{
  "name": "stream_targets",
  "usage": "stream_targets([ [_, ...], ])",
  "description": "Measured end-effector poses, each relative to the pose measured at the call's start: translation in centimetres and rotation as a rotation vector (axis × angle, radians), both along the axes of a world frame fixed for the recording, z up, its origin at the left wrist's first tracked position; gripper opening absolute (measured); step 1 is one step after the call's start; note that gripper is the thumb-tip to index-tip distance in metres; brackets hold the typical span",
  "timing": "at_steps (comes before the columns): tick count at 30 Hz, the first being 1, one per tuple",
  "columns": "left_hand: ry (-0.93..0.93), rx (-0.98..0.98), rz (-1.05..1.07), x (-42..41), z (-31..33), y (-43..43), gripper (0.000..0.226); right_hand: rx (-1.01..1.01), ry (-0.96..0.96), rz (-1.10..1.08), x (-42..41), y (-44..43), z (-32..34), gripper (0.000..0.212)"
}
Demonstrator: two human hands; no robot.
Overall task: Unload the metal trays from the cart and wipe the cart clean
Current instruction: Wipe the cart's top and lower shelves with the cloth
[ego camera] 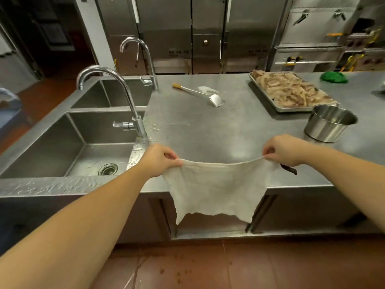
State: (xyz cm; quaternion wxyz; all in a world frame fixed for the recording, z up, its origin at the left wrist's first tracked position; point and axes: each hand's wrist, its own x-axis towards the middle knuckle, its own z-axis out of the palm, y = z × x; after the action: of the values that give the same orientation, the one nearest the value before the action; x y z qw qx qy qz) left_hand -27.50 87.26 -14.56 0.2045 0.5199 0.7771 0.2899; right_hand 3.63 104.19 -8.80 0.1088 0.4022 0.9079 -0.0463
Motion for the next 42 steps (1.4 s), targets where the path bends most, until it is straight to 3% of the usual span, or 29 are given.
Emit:
stream_targets([
  [10, -0.048, 0.01, 0.108, -3.8, -4.7, 8.8, 0.016, 0.01, 0.093, -0.175, -4.6, 8.3, -5.5, 0.015],
  [18, 0.004, -0.085, 0.072, -7.7, -8.4, 14.6, 0.009, -0.006, 0.036, -0.221, -8.8, 13.6, -10.0, 0.018],
  [30, 0.008, -0.275, -0.061, -9.1, -13.2, 18.4, 0.01, -0.051, -0.051, -0.283, -10.5, 16.1, -15.2, 0.024],
  [34, -0.012, -0.219, -0.035, -8.7, -12.9, 18.7, 0.008, -0.022, 0.048, -0.256, -11.0, 14.8, -16.0, 0.021],
  [37, 0.172, -0.298, -0.158, -7.6, -12.5, 17.8, 0.008, 0.059, 0.09, -0.173, -11.1, 12.5, -17.0, 0.022],
  [40, 0.481, -0.371, -0.289, -6.8, -12.3, 16.4, 0.017, 0.062, -0.026, -0.145, -10.6, 11.0, -18.0, 0.028],
  [42, 0.569, -0.411, -0.341, -6.7, -12.5, 15.2, 0.02, 0.003, -0.122, -0.163, -10.0, 10.5, -18.3, 0.035],
])
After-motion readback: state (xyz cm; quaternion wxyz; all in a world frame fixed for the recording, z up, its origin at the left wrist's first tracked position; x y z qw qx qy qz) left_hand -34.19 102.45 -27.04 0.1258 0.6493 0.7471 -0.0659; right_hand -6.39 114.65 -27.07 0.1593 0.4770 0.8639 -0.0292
